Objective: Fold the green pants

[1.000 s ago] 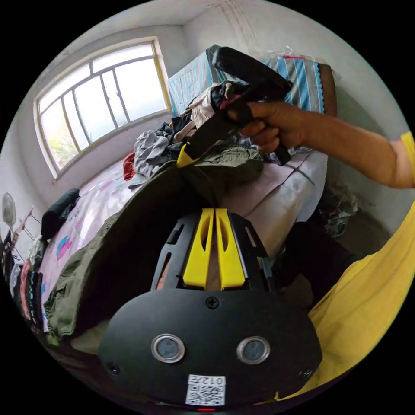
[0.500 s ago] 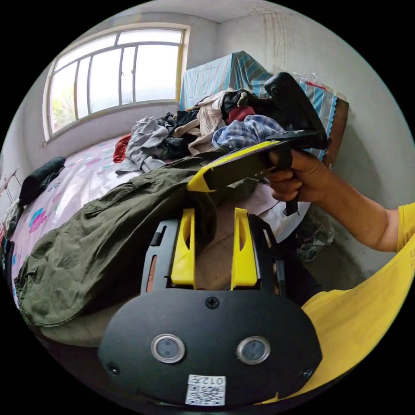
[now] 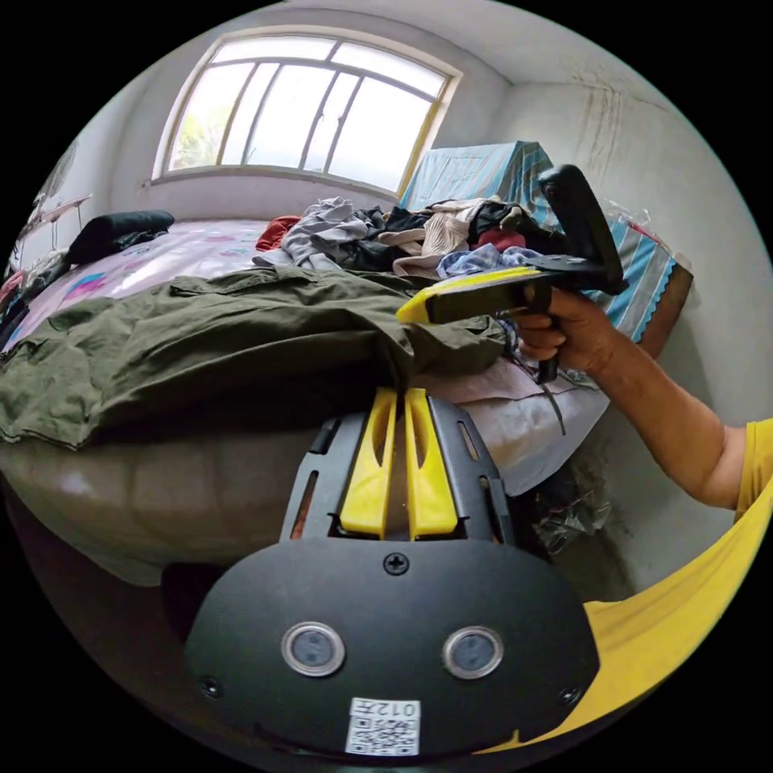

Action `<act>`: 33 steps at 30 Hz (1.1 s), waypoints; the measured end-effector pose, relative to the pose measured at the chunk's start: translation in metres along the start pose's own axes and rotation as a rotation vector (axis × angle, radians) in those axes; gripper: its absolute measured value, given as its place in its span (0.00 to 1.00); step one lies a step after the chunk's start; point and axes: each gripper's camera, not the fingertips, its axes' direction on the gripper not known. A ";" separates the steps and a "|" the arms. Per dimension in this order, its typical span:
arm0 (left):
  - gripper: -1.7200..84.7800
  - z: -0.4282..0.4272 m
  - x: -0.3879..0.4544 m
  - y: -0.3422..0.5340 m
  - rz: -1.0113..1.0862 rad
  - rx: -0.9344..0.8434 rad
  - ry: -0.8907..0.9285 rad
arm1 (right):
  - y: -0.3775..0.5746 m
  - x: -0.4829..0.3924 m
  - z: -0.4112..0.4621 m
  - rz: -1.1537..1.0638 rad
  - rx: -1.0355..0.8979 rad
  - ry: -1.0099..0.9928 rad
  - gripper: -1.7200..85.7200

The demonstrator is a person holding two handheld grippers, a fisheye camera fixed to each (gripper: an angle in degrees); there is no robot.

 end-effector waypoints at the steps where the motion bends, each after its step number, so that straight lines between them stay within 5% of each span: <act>1: 0.02 0.000 0.007 0.002 0.024 0.006 -0.030 | -0.007 0.000 0.019 -0.007 -0.082 0.129 0.02; 3: 0.02 0.001 0.023 0.005 0.105 0.009 -0.092 | -0.013 0.014 0.042 0.058 -0.176 0.272 0.02; 8: 0.02 0.011 0.070 0.030 0.418 0.031 -0.350 | -0.004 0.071 0.044 0.367 -0.102 -0.007 0.02; 10: 0.02 0.014 0.085 0.041 0.503 0.069 -0.442 | 0.000 0.070 0.038 0.408 -0.078 0.039 0.02; 12: 0.02 0.015 0.088 0.043 0.484 0.074 -0.461 | 0.000 0.050 0.022 0.352 -0.016 0.104 0.02; 15: 0.02 0.013 0.075 0.040 0.364 0.078 -0.389 | -0.008 -0.004 -0.002 0.055 0.108 -0.090 0.02; 19: 0.02 0.013 0.066 0.034 0.335 0.062 -0.350 | -0.025 -0.044 0.048 -0.176 -0.186 0.078 0.02; 26: 0.02 0.015 0.053 0.022 0.420 0.032 -0.343 | -0.007 0.041 0.064 0.401 -0.035 -0.163 0.02; 30: 0.02 0.003 0.038 0.010 0.430 0.011 -0.333 | 0.006 0.030 0.050 0.383 0.020 -0.112 0.02; 33: 0.03 -0.029 -0.007 -0.007 0.152 0.029 -0.182 | 0.020 0.010 0.023 0.296 0.115 -0.094 0.02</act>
